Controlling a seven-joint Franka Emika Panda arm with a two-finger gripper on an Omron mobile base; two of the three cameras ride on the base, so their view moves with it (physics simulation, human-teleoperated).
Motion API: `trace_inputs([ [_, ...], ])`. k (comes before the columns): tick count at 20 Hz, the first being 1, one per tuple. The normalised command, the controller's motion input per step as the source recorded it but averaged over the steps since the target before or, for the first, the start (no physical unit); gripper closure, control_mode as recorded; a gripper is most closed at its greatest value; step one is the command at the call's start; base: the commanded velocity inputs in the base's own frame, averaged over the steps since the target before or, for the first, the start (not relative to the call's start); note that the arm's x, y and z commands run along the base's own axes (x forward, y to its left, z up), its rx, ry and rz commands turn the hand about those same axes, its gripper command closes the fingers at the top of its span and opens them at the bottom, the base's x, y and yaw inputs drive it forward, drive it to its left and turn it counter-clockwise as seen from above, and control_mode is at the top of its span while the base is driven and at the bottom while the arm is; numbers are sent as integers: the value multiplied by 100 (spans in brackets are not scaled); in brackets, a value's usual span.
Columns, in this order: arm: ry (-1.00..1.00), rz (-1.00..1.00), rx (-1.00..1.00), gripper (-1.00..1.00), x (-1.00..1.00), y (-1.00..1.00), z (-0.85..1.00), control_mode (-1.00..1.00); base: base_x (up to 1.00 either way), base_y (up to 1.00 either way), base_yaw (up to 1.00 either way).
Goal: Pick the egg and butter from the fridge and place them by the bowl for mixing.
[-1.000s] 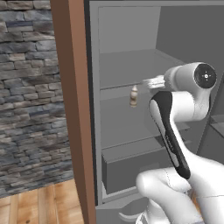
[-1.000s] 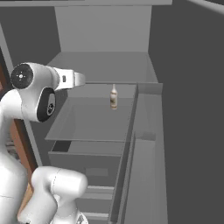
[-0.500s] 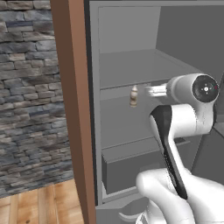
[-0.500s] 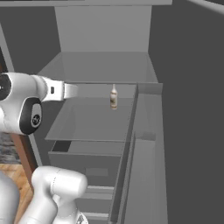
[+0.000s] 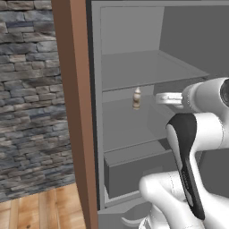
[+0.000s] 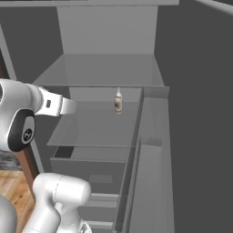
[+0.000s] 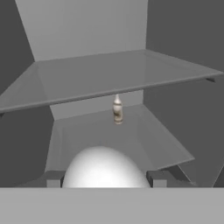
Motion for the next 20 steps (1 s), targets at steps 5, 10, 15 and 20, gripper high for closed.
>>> trace_inputs([
  [5, 3, 0, 0, 100, -36, 1, -12, -100, 0, 0, 0],
  [10, 5, 0, 0, 100, -20, 0, -6, -100, 0, 0, 0],
  [15, 0, 0, 0, 100, 0, 0, 0, -100, 0, 0, 0],
  [20, 0, 0, 0, 100, 0, 0, 0, -100, 0, 0, 0],
])
